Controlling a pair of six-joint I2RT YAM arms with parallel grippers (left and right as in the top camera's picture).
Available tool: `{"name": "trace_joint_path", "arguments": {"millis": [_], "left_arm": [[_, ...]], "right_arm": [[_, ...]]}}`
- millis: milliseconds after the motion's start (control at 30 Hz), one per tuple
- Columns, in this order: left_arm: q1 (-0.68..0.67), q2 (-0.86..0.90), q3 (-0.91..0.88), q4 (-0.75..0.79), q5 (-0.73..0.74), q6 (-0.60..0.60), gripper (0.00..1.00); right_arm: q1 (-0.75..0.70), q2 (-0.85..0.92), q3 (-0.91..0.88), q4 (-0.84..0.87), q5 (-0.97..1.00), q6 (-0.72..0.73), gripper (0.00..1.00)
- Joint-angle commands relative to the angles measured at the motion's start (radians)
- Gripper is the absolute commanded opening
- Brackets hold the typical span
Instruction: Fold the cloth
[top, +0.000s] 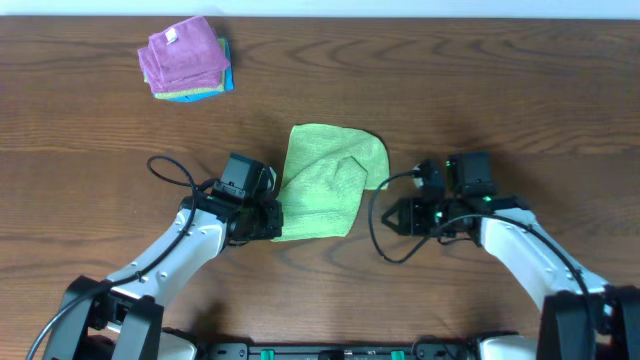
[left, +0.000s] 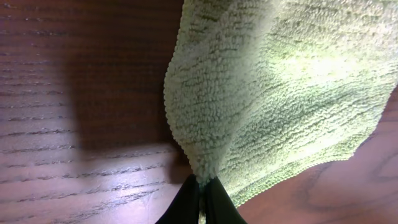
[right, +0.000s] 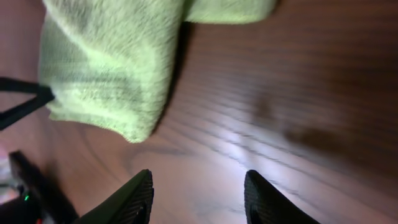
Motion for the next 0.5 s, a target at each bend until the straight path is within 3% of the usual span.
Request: {"name": "trace_joint_path", "arguments": {"millis": [0, 467], "left_arm": [[0.003, -0.011, 0.017, -0.003, -0.011, 0.018, 0.06], [0.003, -0.011, 0.108, -0.008, 0.058, 0.001, 0.06]], "right_arm": [[0.043, 0.025, -0.005, 0.013, -0.065, 0.032, 0.5], [0.217, 0.04, -0.013, 0.066, -0.088, 0.1, 0.61]]}}
